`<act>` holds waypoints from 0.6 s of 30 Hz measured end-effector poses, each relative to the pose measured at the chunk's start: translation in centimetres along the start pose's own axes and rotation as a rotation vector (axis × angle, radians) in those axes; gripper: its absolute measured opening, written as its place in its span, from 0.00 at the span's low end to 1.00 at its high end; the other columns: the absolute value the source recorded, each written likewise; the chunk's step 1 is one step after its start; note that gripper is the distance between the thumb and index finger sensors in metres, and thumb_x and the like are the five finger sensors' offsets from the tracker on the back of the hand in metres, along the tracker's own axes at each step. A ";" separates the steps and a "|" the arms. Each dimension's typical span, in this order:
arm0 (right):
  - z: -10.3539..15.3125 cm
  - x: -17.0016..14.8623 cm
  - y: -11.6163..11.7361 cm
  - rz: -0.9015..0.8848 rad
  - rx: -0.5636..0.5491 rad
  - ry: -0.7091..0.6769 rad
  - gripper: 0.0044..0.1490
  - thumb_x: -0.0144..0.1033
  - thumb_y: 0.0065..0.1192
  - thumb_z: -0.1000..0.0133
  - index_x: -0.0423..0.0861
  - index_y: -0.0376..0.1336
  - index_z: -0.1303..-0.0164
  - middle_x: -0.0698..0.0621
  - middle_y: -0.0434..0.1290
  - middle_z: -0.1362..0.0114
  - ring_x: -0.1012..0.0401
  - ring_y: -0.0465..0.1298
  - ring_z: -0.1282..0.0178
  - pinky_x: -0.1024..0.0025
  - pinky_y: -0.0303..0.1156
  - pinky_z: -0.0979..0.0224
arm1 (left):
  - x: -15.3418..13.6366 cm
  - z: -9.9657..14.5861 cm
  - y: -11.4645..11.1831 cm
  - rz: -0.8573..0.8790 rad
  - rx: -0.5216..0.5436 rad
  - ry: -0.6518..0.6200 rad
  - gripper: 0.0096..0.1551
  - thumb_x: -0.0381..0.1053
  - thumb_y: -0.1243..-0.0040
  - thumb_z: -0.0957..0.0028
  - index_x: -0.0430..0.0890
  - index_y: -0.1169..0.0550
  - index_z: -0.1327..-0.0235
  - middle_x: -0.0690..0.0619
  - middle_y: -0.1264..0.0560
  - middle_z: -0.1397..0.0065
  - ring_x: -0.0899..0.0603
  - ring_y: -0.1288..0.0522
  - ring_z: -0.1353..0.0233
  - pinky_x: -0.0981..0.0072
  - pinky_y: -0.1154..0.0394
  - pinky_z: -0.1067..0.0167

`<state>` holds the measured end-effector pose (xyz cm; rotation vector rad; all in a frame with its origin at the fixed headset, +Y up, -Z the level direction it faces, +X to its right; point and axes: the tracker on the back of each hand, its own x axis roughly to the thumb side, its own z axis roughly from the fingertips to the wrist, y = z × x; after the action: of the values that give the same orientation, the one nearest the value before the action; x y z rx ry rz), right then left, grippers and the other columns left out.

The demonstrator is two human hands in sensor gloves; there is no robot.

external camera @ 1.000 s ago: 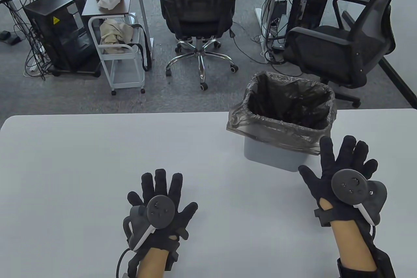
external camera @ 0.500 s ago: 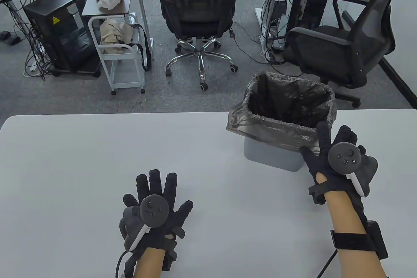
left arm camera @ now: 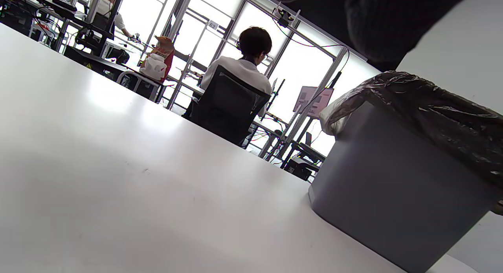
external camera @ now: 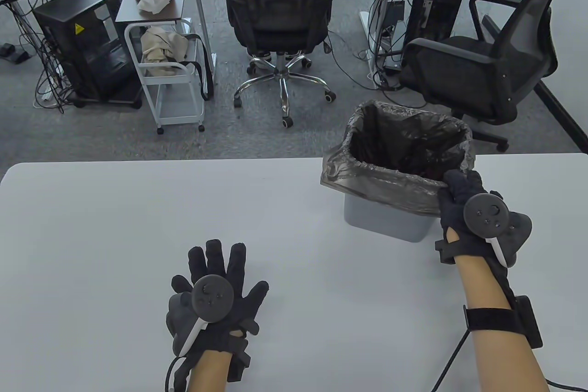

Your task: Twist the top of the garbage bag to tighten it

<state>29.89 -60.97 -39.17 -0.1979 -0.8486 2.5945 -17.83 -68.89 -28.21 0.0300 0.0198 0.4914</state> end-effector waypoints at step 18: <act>3.8 2.3 -1.2 -0.067 0.041 -0.142 0.32 0.47 0.69 0.55 0.54 0.69 0.39 0.33 0.69 0.34 0.37 0.78 0.41 0.29 0.61 0.35 | 1.4 0.1 -0.3 0.062 0.106 -0.120 0.48 0.72 0.39 0.53 0.67 0.44 0.19 0.56 0.60 0.14 0.40 0.70 0.17 0.21 0.66 0.35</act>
<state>27.26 -61.17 -35.48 0.0271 -0.8343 2.5843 -16.47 -68.46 -28.18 0.1642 -0.0729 0.5497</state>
